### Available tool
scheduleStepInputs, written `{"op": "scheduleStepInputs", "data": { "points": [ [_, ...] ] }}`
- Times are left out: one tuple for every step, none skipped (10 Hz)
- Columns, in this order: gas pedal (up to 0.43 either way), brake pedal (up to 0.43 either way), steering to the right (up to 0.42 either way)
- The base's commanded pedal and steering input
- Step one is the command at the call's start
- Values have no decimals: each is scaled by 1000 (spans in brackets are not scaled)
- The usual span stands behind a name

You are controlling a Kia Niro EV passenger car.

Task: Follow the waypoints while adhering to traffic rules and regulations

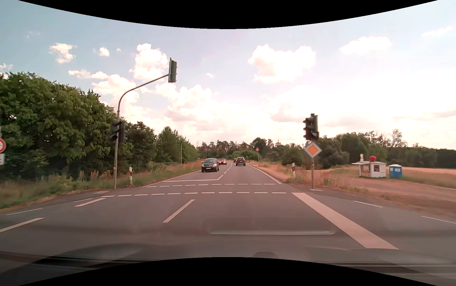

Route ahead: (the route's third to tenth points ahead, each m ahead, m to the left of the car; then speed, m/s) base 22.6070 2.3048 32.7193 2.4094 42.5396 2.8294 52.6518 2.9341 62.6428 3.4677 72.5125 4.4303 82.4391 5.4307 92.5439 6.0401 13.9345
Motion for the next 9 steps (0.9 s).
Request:
{"op": "scheduleStepInputs", "data": {
  "points": [
    [67, 0, -3],
    [67, 0, -3],
    [67, 0, -4],
    [67, 0, -4],
    [67, 0, -4],
    [67, 0, -5],
    [67, 0, -5],
    [67, 0, -5],
    [67, 0, -5]
  ]
}}
